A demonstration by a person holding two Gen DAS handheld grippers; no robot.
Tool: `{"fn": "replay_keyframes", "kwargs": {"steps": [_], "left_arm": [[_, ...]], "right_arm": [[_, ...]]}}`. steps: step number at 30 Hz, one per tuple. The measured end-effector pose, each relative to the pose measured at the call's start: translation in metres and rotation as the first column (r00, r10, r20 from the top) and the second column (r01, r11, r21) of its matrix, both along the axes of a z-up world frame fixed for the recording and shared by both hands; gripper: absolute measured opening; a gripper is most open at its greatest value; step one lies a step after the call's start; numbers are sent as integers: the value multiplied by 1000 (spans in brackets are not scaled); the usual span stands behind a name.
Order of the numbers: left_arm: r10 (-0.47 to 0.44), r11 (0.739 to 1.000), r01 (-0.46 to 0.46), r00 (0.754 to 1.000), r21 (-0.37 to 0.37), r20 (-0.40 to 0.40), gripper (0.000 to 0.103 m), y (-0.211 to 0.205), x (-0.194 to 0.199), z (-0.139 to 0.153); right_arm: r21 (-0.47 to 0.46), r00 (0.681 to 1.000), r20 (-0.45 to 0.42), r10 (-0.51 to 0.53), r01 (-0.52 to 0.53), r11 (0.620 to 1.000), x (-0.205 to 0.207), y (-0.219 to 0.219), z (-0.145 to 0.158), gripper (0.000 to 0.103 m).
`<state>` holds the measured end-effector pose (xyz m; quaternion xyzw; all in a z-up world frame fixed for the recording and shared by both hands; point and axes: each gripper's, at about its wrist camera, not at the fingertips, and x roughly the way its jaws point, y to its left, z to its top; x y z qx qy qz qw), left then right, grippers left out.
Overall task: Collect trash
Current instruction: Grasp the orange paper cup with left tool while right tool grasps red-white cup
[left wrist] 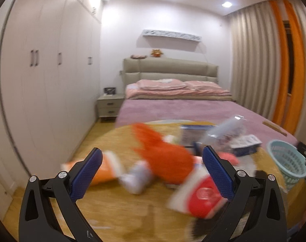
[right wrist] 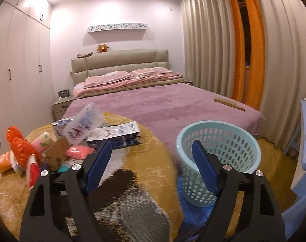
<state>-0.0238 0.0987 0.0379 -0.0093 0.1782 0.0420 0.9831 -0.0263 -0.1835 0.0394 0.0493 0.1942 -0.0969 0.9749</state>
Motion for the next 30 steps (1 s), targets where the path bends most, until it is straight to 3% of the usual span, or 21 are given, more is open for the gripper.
{"fn": "replay_keyframes", "kwargs": {"steps": [3, 6, 10, 15, 18, 23, 30], "left_arm": [[38, 999, -38, 999, 9, -33, 96, 35, 8, 10], [-4, 1000, 3, 994, -12, -108, 96, 63, 26, 9], [-51, 995, 32, 976, -90, -212, 96, 101, 54, -10], [-67, 990, 33, 965, -135, -253, 96, 136, 76, -31], [-122, 984, 75, 946, -164, -301, 96, 147, 92, -44], [-229, 959, 135, 888, -251, -398, 96, 155, 115, -75], [-362, 922, 256, 838, -292, -409, 96, 139, 96, -80]], "right_arm": [[11, 998, -4, 62, -62, 998, 4, 17, 6, 77], [30, 989, -17, 147, -146, 989, 10, 39, 11, 77], [59, 956, -48, 290, -287, 956, 19, 77, 12, 77], [97, 901, -117, 419, -409, 907, 37, 113, 3, 78], [116, 871, -158, 465, -451, 885, 47, 130, -9, 78], [179, 820, -244, 518, -487, 855, 67, 144, -35, 78], [221, 762, -316, 565, -520, 825, 79, 157, -53, 78]]}}
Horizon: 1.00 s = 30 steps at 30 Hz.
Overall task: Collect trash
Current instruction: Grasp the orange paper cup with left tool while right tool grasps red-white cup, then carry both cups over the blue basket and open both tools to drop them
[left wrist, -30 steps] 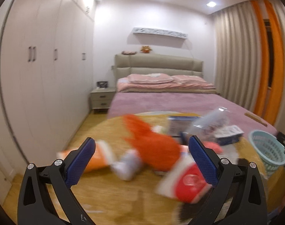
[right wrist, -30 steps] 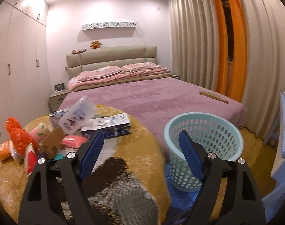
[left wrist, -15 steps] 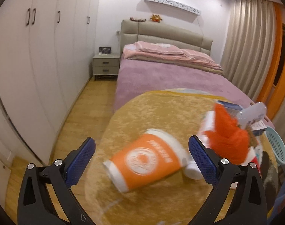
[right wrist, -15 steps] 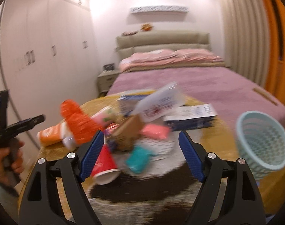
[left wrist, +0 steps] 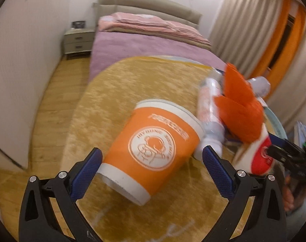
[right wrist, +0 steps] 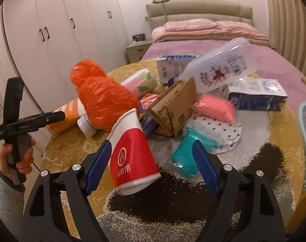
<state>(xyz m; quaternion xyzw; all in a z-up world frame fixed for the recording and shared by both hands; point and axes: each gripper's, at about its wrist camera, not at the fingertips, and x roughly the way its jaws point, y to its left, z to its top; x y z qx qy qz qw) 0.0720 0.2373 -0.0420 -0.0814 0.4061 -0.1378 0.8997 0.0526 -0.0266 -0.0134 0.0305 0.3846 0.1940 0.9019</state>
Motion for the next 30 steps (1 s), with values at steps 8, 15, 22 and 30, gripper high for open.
{"fn": "replay_keyframes", "kwargs": {"steps": [8, 15, 22, 30], "left_arm": [[6, 1000, -6, 999, -4, -50, 96, -6, 3, -15], [30, 999, -33, 997, -30, -75, 68, -13, -6, -19], [80, 995, -79, 997, -62, 17, 67, -21, -40, -3], [64, 994, -49, 986, -98, 156, 66, -42, -68, 53]], "right_arm": [[-48, 997, -24, 66, -68, 997, 2, 17, -6, 79], [-88, 991, -43, 123, -127, 988, -6, 26, -11, 54], [-92, 990, 2, 138, -137, 986, -31, 18, -1, 40], [-52, 996, 78, 33, -29, 998, -46, -24, 25, 40]]}}
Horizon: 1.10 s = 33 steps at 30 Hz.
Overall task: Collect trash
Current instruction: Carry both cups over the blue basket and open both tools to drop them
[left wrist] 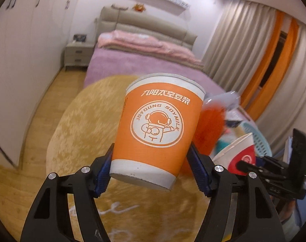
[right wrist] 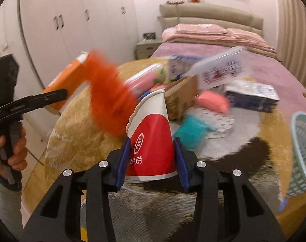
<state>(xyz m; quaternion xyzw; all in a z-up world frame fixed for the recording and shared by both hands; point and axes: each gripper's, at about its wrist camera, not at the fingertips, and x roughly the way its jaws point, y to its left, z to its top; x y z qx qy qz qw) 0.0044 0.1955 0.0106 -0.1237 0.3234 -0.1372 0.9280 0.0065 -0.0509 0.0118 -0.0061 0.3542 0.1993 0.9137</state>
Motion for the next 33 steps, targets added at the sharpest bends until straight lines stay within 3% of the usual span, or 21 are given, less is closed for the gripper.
{"fn": "replay_keyframes", "kwargs": {"steps": [8, 18, 23, 26, 28, 33], "left_arm": [[-99, 995, 96, 989, 34, 107, 66, -69, 1, 50], [-261, 965, 253, 953, 71, 156, 66, -171, 14, 83], [-348, 937, 340, 919, 73, 187, 67, -222, 20, 94], [-392, 920, 389, 903, 51, 174, 67, -259, 30, 87], [-419, 908, 415, 894, 58, 161, 67, -289, 37, 76], [-451, 892, 451, 892, 13, 40, 67, -362, 73, 27]], "right_arm": [[56, 984, 109, -142, 137, 989, -15, -70, 40, 40], [140, 924, 146, -354, 335, 932, -18, -179, 57, 40], [178, 865, 141, -482, 457, 872, -18, -235, 57, 40], [173, 804, 130, -580, 558, 812, -13, -269, 53, 40], [160, 753, 112, -649, 631, 759, -6, -293, 46, 40], [119, 689, 10, -725, 719, 685, 16, -333, 14, 40]]}}
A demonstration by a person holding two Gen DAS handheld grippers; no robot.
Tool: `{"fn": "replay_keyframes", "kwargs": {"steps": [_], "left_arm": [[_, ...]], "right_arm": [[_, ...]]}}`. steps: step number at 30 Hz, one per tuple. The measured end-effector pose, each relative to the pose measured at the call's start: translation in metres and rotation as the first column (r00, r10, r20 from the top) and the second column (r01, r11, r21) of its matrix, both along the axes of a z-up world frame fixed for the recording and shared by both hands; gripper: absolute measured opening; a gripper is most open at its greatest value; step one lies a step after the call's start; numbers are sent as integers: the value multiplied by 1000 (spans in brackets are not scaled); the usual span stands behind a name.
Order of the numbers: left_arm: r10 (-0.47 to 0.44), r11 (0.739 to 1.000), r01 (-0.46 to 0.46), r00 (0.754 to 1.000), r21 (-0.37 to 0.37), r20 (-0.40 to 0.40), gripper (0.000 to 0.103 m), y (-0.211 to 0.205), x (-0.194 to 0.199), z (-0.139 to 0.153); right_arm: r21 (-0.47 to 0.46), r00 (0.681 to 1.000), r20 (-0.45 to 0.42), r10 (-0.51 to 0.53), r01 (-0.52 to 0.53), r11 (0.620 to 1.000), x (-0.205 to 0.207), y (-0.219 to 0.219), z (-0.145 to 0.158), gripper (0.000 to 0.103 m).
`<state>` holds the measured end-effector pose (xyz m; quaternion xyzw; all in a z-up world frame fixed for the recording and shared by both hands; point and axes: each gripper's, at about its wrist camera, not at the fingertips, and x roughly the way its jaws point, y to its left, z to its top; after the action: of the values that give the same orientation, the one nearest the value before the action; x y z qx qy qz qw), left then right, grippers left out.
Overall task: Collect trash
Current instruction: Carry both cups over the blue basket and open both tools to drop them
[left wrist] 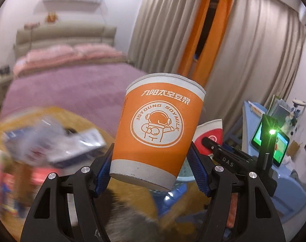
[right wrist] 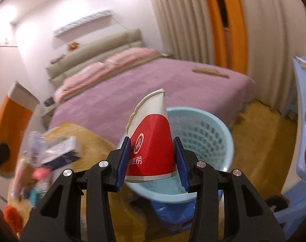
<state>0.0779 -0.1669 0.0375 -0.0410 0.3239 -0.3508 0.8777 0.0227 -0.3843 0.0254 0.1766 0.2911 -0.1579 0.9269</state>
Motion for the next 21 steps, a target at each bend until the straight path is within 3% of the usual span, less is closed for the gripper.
{"fn": "replay_keyframes", "kwargs": {"steps": [2, 9, 21], "left_arm": [[-19, 1000, 20, 997, 4, -78, 67, -20, 14, -26], [-11, 998, 22, 984, 57, -176, 67, -63, 34, -79], [0, 993, 27, 973, 113, -230, 67, -84, 33, -97]], "right_arm": [[20, 999, -33, -12, 12, 1000, 3, -11, -15, 40], [52, 995, -94, -39, 44, 998, 29, -38, -55, 40], [86, 986, -161, -32, 47, 995, 41, -51, -82, 41]]}}
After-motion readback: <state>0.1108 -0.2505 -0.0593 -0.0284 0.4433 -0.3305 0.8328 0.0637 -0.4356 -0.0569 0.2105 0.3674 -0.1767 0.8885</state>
